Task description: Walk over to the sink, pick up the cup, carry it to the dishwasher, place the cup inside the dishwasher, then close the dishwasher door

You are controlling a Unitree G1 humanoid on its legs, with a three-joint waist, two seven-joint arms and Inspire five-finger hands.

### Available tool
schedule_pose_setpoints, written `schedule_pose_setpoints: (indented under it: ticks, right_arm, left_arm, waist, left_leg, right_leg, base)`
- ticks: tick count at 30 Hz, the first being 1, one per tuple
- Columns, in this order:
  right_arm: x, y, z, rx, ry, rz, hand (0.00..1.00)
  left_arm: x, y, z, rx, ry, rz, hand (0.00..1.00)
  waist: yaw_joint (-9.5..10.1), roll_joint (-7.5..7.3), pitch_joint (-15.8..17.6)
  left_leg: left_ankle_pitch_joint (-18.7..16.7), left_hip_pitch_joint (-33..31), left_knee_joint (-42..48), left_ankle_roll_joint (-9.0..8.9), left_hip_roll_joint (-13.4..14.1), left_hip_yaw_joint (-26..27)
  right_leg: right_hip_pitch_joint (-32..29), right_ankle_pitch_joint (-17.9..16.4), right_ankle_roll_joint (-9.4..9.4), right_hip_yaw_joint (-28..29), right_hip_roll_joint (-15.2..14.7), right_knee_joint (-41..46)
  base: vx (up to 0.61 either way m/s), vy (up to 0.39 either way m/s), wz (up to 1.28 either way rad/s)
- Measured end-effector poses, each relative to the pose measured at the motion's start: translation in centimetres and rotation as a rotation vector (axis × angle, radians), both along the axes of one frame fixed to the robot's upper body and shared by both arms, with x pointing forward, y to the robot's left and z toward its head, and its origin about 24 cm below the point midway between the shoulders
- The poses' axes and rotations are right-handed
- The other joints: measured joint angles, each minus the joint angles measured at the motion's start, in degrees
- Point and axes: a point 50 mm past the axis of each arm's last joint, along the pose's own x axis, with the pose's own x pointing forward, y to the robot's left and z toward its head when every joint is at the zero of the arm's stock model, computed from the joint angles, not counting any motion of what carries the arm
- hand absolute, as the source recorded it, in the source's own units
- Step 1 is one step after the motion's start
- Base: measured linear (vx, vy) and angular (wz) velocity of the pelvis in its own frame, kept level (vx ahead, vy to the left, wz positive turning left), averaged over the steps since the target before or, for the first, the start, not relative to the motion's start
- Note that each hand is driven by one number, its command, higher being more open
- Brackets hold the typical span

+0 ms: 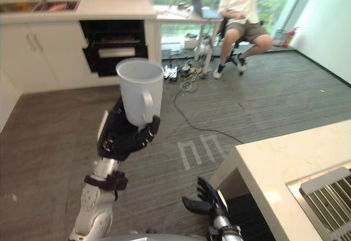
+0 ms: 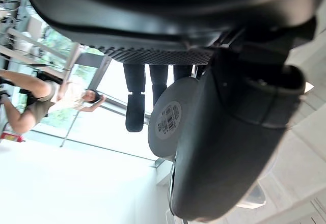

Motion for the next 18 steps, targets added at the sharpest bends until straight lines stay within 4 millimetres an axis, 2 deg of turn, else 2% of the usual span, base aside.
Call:
schedule_pose_setpoints:
  ticks: [4, 8, 13, 14, 18]
  right_arm:
    - [1.3, 0.3, 0.4, -0.017, -0.032, 0.037, 0.9]
    - [3.1, -0.1, 1.0, -0.063, -0.058, 0.062, 0.9]
    - [3.2, -1.6, 0.3, -0.133, 0.012, 0.061, 0.9]
    - [1.7, -4.3, -1.0, -0.226, 0.145, -0.034, 0.9]
    - [1.5, -4.2, -1.1, -0.224, 0.15, -0.035, 0.9]
  left_arm:
    - [-0.2, 0.6, 0.1, 0.001, -0.007, 0.027, 0.3]
    - [-0.4, 1.4, -0.3, 0.016, 0.016, 0.051, 0.3]
    - [-0.5, 1.6, -0.7, 0.041, 0.053, 0.037, 0.3]
    - [-0.8, 2.9, -0.8, 0.074, 0.07, 0.067, 0.3]
    - [-0.8, 3.0, -1.0, 0.079, 0.076, 0.068, 0.3]
  waist:
    - [1.44, -0.57, -2.0]
    - [2.31, -0.68, -2.3]
    - [2.83, -0.59, -2.6]
    - [1.18, 3.77, -2.4]
    - [1.13, 3.74, -2.4]
  left_leg:
    - [0.9, -0.8, -1.0, -0.09, 0.3, -2.3]
    - [2.2, 1.2, -4.4, -1.44, 0.2, -3.5]
    - [5.7, 3.3, -10.8, -2.95, 1.6, -3.8]
    - [19.0, 5.3, -26.7, -3.71, 3.3, -0.2]
    - [19.1, 5.8, -26.5, -3.77, 3.4, 0.3]
  right_leg:
    - [2.9, 2.5, 0.25, -1.7, 1.2, -5.5]
    - [4.6, 3.5, -0.7, -1.7, 2.1, -8.0]
    - [4.5, 6.8, -2.37, -1.0, 4.1, -9.3]
    - [2.7, 11.4, -2.81, 2.9, 6.4, -16.7]
    - [2.7, 11.4, -2.81, 3.4, 6.5, -17.0]
  base:
    - [0.15, -0.053, 0.35]
    - [0.14, -0.081, 0.18]
    - [0.06, -0.053, 0.12]
    - [0.01, -0.022, 0.05]
    - [0.0, 0.0, -0.06]
